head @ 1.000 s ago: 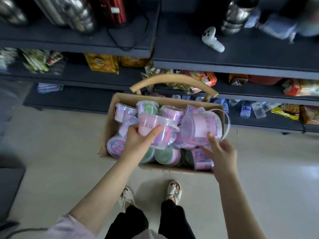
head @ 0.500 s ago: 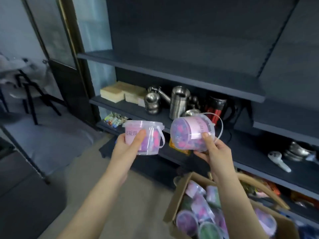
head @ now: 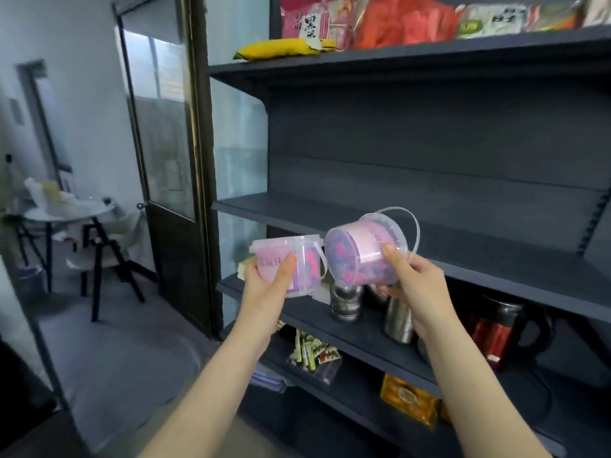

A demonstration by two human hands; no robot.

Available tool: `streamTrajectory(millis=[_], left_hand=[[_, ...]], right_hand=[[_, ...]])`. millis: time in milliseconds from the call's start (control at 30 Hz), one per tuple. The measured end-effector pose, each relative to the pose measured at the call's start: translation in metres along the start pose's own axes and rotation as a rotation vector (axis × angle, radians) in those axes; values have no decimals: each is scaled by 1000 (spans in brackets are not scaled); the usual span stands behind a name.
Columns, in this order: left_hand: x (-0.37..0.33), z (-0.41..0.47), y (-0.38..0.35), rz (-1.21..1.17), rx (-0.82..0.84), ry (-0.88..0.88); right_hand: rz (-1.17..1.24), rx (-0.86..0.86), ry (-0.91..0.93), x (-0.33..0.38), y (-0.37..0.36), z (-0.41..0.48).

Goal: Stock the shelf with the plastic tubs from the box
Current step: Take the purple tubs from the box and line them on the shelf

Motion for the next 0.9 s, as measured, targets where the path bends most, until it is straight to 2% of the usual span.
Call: streamTrajectory(millis=[300, 700, 900], left_hand=[[26, 220, -4, -144, 27, 7], [57, 459, 63, 91, 3, -49], [96, 601, 82, 208, 179, -106]], right_hand=[[-84, 40, 110, -32, -39, 209], [-455, 56, 145, -84, -122, 421], [-657, 5, 127, -123, -179, 508]])
Point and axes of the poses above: each hand's wrist, its own z-axis towards the middle knuckle, its own y-axis out of the back of the hand, x = y × z, the point moved 9 cm from there along z, towards the middle knuckle, and after that the axes turned 6 degrees about x, right-handed, at the moved point
